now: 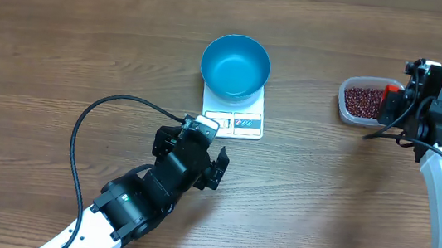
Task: Scoop item into bowl and weigh 150g on scale
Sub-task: 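Lower the scoop into the red beans with the right gripper, then drag the scoop through the beans and lift it filled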
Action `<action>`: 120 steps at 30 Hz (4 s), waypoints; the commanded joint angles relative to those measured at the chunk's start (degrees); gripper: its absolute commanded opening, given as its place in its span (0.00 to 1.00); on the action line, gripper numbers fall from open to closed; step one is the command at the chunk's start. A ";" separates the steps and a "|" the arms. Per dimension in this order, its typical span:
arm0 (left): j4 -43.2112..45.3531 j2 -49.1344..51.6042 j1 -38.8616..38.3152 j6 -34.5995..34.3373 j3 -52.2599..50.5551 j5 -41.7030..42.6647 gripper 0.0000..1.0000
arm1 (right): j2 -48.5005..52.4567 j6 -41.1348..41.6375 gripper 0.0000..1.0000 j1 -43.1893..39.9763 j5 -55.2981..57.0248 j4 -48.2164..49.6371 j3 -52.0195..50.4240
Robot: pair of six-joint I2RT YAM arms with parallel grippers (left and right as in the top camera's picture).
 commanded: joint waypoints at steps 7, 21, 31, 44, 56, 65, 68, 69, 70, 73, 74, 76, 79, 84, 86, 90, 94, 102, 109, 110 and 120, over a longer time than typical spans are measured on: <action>0.02 -0.28 -0.37 -0.81 -0.35 0.24 0.99 | 4.68 -5.09 0.04 -0.33 2.21 1.86 1.64; 0.02 -0.28 -0.37 -0.81 -0.35 0.24 1.00 | 6.32 -6.10 0.04 -0.33 7.13 3.56 1.64; 0.04 -0.28 -0.37 -0.81 -0.35 0.24 1.00 | 8.22 -6.43 0.04 -0.31 6.40 3.58 1.03; 0.02 -0.28 -0.37 -0.81 -0.35 0.24 1.00 | 12.94 -6.01 0.04 -0.31 0.66 3.93 0.81; 0.00 -0.28 -0.37 -0.81 -0.35 0.24 1.00 | 13.51 -6.03 0.04 -1.38 -5.44 3.96 0.81; 0.00 -0.28 -0.37 -0.81 -0.35 0.24 0.99 | 17.66 -6.03 0.04 -6.19 -17.81 3.50 0.81; 0.00 -0.28 -0.37 -0.81 -0.35 0.24 1.00 | 17.73 -6.05 0.04 -6.32 -18.43 3.48 0.81; 0.00 -0.28 -0.37 -0.81 -0.35 0.24 1.00 | 17.73 -6.05 0.04 -6.32 -18.43 3.48 0.81; 0.02 -0.28 -0.37 -0.81 -0.35 0.24 1.00 | 17.73 -6.03 0.04 -6.32 -18.45 3.43 0.81; 0.02 -0.28 -0.37 -0.81 -0.35 0.24 1.00 | 17.73 -6.03 0.04 -6.38 -19.47 3.30 0.81; 0.00 -0.28 -0.37 -0.81 -0.35 0.24 1.00 | 17.73 -6.05 0.04 -6.43 -19.98 3.23 0.81; 0.02 -0.28 -0.37 -0.81 -0.35 0.24 1.00 | 17.73 -6.05 0.04 -6.51 -20.96 3.06 0.81; 0.02 -0.28 -0.37 -0.81 -0.35 0.24 1.00 | 17.73 -6.05 0.04 -7.04 -22.40 2.73 0.81; 0.00 -0.28 -0.37 -0.81 -0.35 0.24 1.00 | 17.73 -6.03 0.04 -8.59 -25.22 2.27 0.81; 0.00 -0.28 -0.37 -0.81 -0.35 0.24 1.00 | 17.73 -5.99 0.04 -9.14 -25.51 2.19 0.81; 0.02 -0.28 -0.37 -0.81 -0.35 0.24 1.00 | 17.73 -5.97 0.04 -9.73 -27.02 1.77 0.81; 0.00 -0.28 -0.37 -0.81 -0.35 0.24 0.99 | 17.75 -5.81 0.04 -9.86 -27.39 1.44 0.81; 0.00 -0.28 -0.37 -0.81 -0.35 0.24 0.99 | 17.75 -5.81 0.04 -9.86 -27.39 0.63 0.81; 0.00 -0.28 -0.37 -0.81 -0.35 0.24 1.00 | 17.75 -5.81 0.04 -9.86 -27.39 0.13 0.81; 0.02 -0.28 -0.37 -0.81 -0.35 0.24 1.00 | 17.75 -5.81 0.04 -9.86 -27.41 0.07 0.81; 0.00 -0.28 -0.37 -0.81 -0.35 0.24 0.99 | 17.75 -5.81 0.04 -11.58 -30.93 0.04 0.81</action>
